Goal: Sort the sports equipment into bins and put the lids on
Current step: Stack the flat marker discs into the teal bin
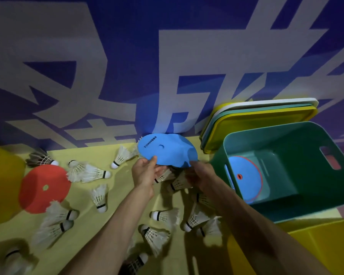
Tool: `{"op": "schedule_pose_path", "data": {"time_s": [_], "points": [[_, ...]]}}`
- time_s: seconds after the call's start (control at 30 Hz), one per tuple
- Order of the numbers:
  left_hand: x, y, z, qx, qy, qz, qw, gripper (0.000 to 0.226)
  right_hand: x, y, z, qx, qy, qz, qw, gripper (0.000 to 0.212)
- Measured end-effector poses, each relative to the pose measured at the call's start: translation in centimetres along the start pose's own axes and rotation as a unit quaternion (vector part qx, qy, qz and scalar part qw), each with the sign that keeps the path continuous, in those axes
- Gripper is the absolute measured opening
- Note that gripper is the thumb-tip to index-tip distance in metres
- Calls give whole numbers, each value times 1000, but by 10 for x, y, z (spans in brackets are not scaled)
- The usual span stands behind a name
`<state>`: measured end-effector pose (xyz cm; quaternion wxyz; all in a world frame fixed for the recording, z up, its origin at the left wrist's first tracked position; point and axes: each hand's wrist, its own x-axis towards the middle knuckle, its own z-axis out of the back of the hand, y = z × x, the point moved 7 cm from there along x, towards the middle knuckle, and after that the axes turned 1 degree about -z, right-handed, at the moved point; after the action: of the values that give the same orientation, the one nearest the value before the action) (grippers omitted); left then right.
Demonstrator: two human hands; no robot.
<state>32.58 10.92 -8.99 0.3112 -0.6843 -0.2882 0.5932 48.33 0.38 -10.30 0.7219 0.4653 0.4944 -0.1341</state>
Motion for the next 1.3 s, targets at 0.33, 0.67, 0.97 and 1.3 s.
{"op": "schedule_pose_path", "data": {"time_s": [0.33, 0.67, 0.97, 1.3], "points": [[-11, -48, 61, 17, -69, -128, 989, 7, -17, 15, -20, 17, -28, 66, 997, 10], [-75, -94, 98, -51, -123, -191, 972, 14, -139, 86, -15, -256, -30, 476, 840, 32], [-154, -105, 53, -32, -122, -229, 965, 45, -201, 125, 58, -372, -101, 639, 665, 30], [-210, -89, -18, 1, -62, -242, 968, 43, -144, 134, 209, -94, -113, 467, 872, 36]]}}
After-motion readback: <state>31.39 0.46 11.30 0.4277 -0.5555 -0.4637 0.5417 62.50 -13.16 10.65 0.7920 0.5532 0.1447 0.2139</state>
